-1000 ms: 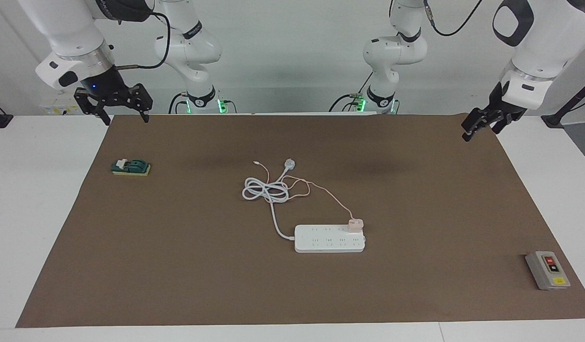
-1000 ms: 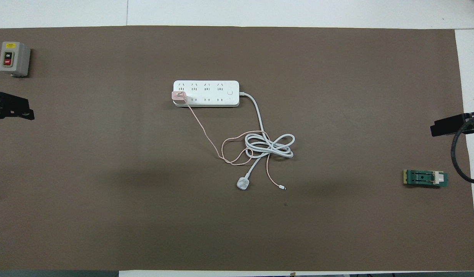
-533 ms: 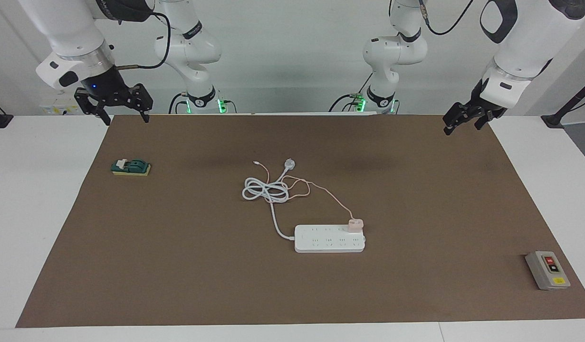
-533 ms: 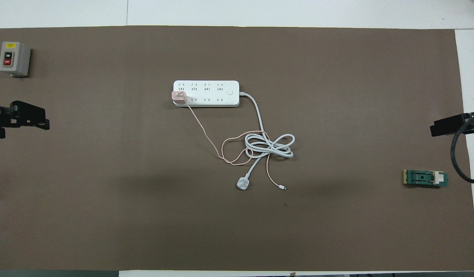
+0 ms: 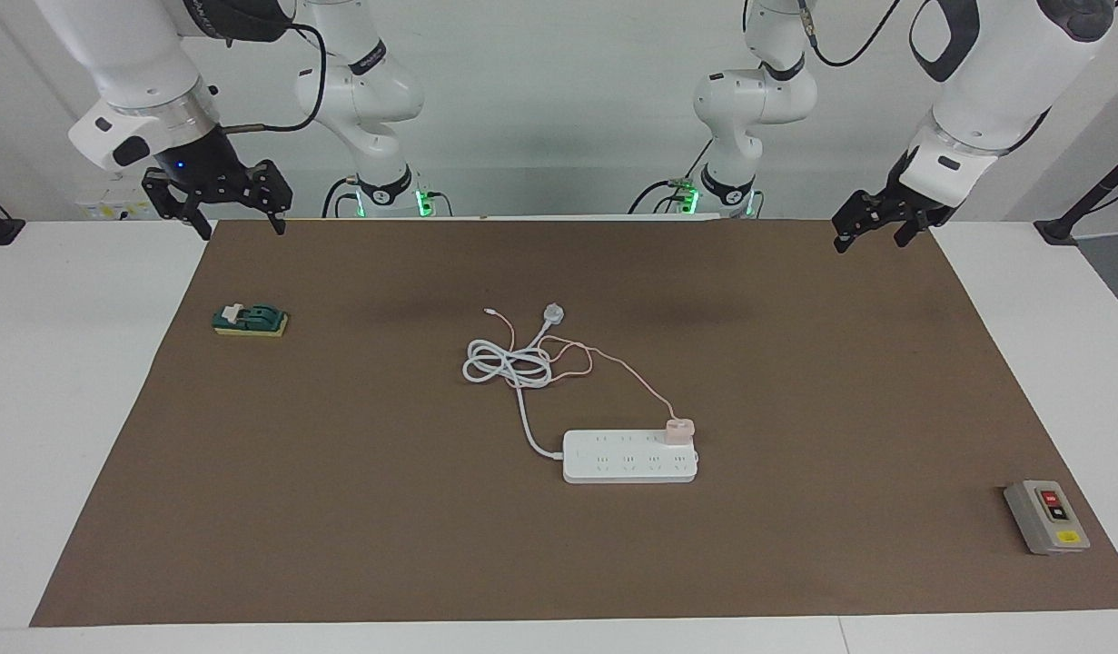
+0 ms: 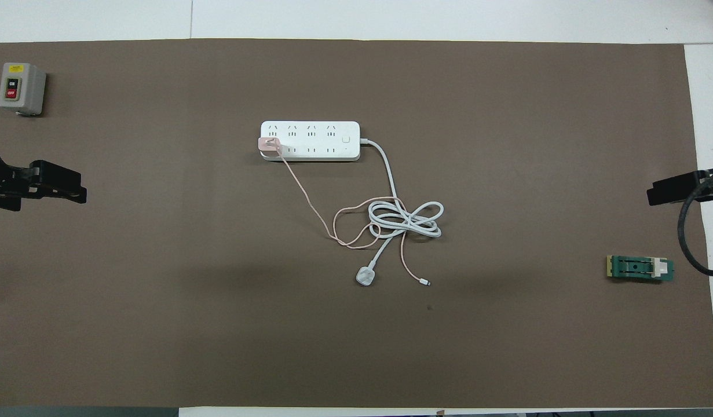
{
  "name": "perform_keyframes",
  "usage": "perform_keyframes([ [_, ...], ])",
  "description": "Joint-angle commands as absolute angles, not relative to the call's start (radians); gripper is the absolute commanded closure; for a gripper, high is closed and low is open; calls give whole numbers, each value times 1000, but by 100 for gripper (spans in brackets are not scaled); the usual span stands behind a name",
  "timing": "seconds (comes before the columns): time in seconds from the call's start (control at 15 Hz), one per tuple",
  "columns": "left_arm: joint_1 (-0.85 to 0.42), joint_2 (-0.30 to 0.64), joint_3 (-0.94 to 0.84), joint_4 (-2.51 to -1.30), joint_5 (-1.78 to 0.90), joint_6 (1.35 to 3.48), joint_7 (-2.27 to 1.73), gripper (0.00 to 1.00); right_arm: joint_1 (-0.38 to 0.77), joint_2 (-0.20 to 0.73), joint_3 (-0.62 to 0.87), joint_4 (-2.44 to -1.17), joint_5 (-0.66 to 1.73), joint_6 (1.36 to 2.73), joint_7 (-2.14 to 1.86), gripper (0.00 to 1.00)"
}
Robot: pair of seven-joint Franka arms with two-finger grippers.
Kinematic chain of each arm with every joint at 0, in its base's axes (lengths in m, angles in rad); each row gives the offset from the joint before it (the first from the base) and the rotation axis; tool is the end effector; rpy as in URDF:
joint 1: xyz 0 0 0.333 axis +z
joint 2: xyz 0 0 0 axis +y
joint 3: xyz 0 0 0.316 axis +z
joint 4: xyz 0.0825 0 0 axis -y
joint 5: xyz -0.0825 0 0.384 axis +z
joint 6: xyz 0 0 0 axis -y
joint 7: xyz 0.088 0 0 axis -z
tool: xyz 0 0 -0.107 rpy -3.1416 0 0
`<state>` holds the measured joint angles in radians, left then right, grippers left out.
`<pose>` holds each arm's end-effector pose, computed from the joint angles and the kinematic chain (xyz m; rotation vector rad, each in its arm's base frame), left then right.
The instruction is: Plug charger into power strip
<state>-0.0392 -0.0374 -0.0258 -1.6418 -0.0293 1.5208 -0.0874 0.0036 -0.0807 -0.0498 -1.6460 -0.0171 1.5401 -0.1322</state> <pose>0.5346 -0.0383 0.6075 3.1167 0.0346 -0.1334 0.5249 -0.0273 0.6300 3.1276 0.1344 -0.0413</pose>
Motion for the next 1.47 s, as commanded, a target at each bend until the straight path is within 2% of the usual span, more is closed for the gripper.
perform_keyframes([
  [0.0, -46, -51, -34, -1652, -40, 1543, -51, 0, -2, -100, -44, -1661, -18, 1542, -152, 0],
  [1.4, -41, -55, -48, -1660, -43, 1555, -28, 0, -2, -100, -44, -1661, -17, 1540, -152, 0],
])
